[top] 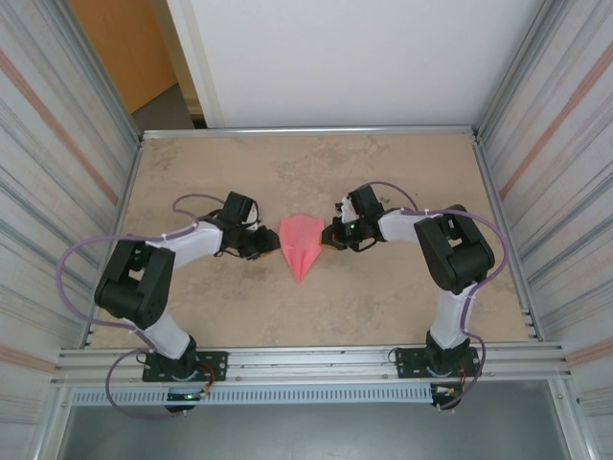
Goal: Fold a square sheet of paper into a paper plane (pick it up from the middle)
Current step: Move the paper plane to the center of the table.
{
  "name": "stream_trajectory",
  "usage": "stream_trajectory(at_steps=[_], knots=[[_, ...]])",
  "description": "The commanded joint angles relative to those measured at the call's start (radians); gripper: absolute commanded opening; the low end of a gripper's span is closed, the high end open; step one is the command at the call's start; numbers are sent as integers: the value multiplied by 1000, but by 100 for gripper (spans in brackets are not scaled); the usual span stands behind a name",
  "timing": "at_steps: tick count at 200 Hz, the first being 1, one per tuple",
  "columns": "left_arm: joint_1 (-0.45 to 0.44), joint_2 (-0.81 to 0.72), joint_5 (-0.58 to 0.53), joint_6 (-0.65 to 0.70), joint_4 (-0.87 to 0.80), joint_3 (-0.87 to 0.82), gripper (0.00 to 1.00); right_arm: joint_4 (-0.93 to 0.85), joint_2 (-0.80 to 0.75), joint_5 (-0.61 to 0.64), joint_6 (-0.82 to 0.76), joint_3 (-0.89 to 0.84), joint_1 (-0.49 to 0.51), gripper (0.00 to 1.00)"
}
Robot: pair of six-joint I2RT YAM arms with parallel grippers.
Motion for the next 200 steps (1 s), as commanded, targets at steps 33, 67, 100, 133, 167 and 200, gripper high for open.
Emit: stream_trajectory(at_steps=[33, 67, 100, 133, 167, 200], knots=[[-90, -177, -44, -16, -15, -55, 36, -10, 6, -29, -28, 33, 15, 1], [-166, -117, -57, 18, -7, -27, 40, -11, 9, -27, -30, 31, 17, 1], [-183, -48, -69, 42, -22, 24, 42, -13, 4, -22, -33, 27, 18, 1], [-194, 3, -54, 55, -10, 60, 42, -11, 2, -20, -31, 22, 20, 1], [-216, 61, -46, 64, -20, 103, 40, -16, 1, -19, -33, 27, 20, 1], [-224, 102, -76, 72, -54, 130, 41, -17, 0, -18, -33, 28, 19, 1]])
